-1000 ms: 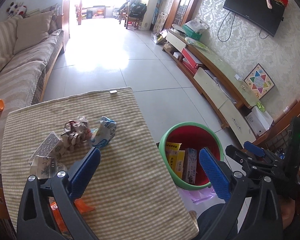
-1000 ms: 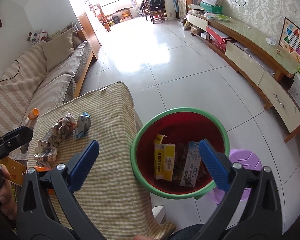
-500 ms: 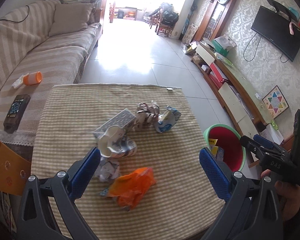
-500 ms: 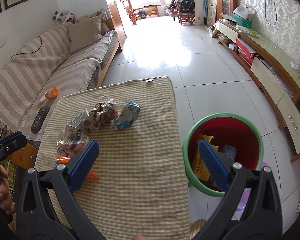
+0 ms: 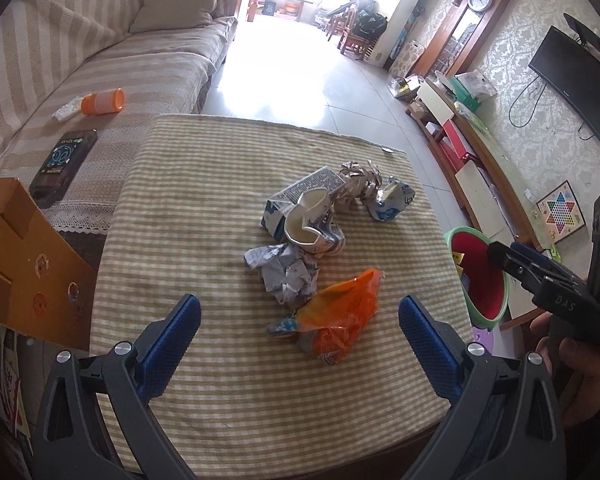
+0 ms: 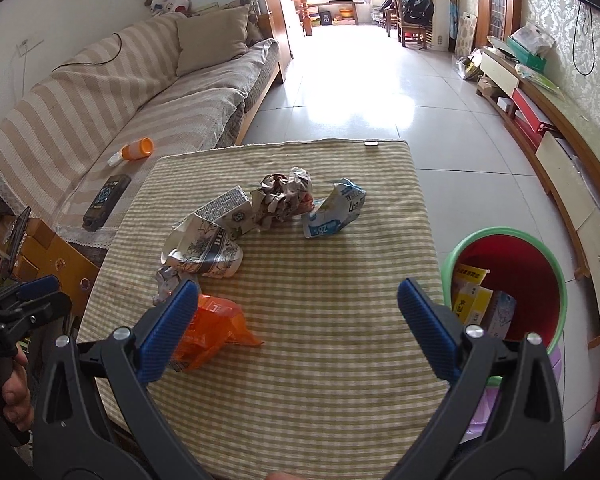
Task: Collect trash
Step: 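Move both open tools back over the table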
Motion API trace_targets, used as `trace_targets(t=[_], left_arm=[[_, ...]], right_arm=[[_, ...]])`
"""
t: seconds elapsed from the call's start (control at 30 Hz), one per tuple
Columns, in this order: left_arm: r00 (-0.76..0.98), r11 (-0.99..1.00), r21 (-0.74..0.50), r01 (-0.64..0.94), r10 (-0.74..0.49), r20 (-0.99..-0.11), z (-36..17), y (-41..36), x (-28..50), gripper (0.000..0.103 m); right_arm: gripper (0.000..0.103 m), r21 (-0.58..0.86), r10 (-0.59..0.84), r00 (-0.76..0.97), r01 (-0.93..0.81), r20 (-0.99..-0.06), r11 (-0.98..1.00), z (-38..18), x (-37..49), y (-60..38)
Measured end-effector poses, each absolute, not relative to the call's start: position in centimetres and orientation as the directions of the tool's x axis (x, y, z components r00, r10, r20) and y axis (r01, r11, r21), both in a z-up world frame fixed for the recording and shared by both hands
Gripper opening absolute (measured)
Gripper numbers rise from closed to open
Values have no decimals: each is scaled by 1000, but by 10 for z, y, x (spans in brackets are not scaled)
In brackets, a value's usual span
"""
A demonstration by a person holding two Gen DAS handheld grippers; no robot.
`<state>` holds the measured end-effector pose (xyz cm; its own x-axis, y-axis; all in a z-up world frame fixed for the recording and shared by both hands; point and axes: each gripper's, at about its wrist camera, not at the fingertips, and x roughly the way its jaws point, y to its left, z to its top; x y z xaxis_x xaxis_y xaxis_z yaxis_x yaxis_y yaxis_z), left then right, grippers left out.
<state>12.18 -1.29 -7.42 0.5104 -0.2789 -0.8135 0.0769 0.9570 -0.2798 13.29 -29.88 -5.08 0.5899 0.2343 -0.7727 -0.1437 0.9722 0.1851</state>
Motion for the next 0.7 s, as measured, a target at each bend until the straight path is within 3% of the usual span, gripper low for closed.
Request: trace_targets(t=[0.27,0.7], left_arm=[[429,948,-279,154,-318,-846,-108,-54,123,95],[356,955,-228,191,-284,-890,-153,-88,147,95]], right_arm=[[98,186,227,580,-131,-782,974,-57,136,-305],[98,195,215,546,-95,-810,976,-87,187,-312]])
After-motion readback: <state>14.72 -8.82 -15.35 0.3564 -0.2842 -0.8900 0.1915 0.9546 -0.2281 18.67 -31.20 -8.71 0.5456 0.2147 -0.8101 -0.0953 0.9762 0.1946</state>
